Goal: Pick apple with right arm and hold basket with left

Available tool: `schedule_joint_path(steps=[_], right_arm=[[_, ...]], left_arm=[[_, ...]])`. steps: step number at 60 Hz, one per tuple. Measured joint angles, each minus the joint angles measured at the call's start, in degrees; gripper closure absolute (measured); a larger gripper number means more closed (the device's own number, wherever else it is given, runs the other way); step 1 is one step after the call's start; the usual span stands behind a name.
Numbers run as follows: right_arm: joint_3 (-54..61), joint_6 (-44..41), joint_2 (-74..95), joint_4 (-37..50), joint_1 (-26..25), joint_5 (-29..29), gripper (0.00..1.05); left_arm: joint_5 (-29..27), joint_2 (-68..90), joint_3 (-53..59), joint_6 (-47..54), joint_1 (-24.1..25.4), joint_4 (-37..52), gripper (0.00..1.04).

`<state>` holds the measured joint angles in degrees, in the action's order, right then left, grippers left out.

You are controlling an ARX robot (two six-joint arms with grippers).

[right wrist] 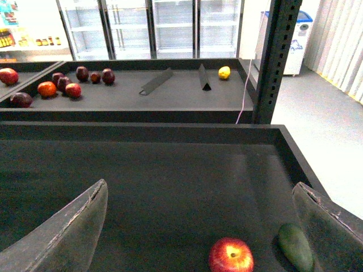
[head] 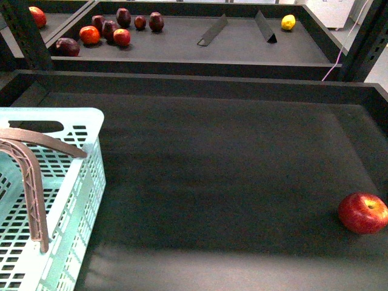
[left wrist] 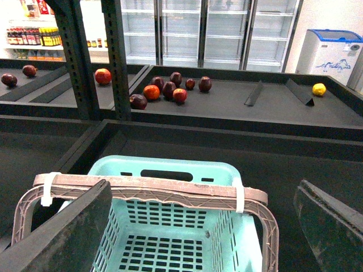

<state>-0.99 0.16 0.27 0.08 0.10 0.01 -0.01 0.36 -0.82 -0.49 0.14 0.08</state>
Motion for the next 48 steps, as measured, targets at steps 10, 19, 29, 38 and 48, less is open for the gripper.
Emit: schedule_joint_path(steps=[10, 19, 29, 38, 48], right_arm=[[0.0, 0.0, 0.0, 0.0, 0.0, 0.0, 0.09], [0.0, 0.0, 0.0, 0.0, 0.0, 0.0, 0.09], [0.0, 0.0, 0.0, 0.0, 0.0, 0.0, 0.09], [0.0, 0.0, 0.0, 0.0, 0.0, 0.0, 0.09], [0.0, 0.0, 0.0, 0.0, 0.0, 0.0, 0.09]], left_arm=[[0.0, 0.0, 0.0, 0.0, 0.0, 0.0, 0.07], [0.0, 0.0, 0.0, 0.0, 0.0, 0.0, 0.07], [0.0, 0.0, 0.0, 0.0, 0.0, 0.0, 0.07], [0.0, 0.0, 0.0, 0.0, 0.0, 0.0, 0.07], [0.0, 0.0, 0.0, 0.0, 0.0, 0.0, 0.07]])
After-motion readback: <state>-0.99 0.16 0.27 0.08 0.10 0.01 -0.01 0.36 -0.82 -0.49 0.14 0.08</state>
